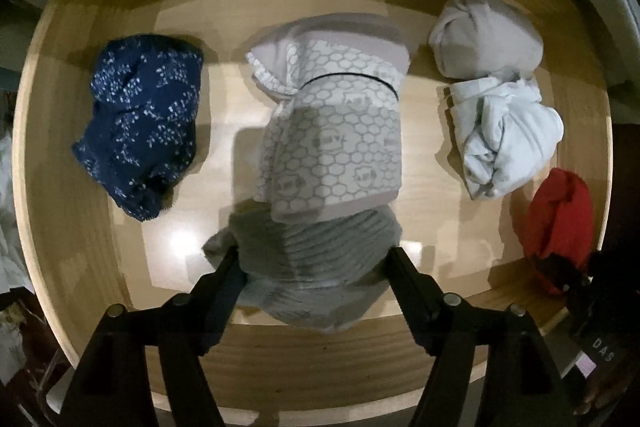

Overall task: Take underwear out of drawer
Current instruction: 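Grasp the grey knit underwear with the left tool while the right tool holds the red underwear, then carry the grey knit underwear with the left tool into the white box and release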

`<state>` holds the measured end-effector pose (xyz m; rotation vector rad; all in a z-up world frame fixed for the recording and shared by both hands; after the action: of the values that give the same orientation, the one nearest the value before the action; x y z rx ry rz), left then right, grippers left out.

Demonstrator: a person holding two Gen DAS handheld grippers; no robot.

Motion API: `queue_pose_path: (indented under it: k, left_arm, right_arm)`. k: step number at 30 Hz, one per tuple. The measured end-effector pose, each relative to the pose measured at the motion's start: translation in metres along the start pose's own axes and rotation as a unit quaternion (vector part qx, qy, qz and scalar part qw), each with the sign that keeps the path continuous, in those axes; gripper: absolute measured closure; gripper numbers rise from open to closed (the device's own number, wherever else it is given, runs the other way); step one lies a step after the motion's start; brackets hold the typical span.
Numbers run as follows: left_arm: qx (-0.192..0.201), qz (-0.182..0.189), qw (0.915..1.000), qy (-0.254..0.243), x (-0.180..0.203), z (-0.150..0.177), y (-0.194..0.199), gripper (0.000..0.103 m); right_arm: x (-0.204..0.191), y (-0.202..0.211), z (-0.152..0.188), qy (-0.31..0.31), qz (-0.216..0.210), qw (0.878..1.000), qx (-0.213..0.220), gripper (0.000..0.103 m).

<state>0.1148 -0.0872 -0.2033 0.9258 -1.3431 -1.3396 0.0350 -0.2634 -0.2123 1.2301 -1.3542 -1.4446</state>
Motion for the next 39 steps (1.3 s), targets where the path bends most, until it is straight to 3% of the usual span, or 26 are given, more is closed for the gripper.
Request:
queue_pose_path:
  k: [7,14,18,27,33,39]
  left_arm:
    - [-0.009,0.011,0.9999,0.001,-0.001,-0.005,-0.008,0.03]
    - [0.007,0.025,0.9996,-0.01,0.008,0.004,-0.009,0.056]
    - [0.018,0.018,0.9995,-0.018,0.01,0.007,-0.004,0.065]
    - [0.033,0.017,0.999,-0.023,0.008,0.016,0.01,0.067]
    - [0.063,0.02,0.9973,-0.033,0.004,0.024,0.038,0.067]
    - [0.115,-0.02,0.9911,-0.063,0.013,0.033,0.07,0.067]
  right_arm:
    - [-0.001,0.001,0.0,-0.002,0.0,1.0,0.001,0.059]
    - [-0.002,-0.004,-0.004,-0.003,-0.001,1.0,0.001,0.059]
    - [-0.002,-0.004,-0.004,-0.003,-0.001,1.0,0.0,0.059]
    - [0.0,-0.005,-0.006,-0.004,-0.001,1.0,0.0,0.059]
    - [0.001,-0.005,-0.008,-0.002,0.002,1.0,0.0,0.059]
    - [0.001,-0.002,-0.007,-0.003,0.005,1.0,0.003,0.059]
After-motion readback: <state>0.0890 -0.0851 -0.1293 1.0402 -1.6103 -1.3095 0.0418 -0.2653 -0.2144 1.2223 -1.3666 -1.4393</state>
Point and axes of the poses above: each gripper's, at about its wrist camera, not at the fingertips, and y roughly against the way its jaws point, x to its right, z to its underside, the point moved 7 cm from there along -y, roughly the way its jaws point, and after that the axes turned 4 degrees about -y, right-handed, at the moved point
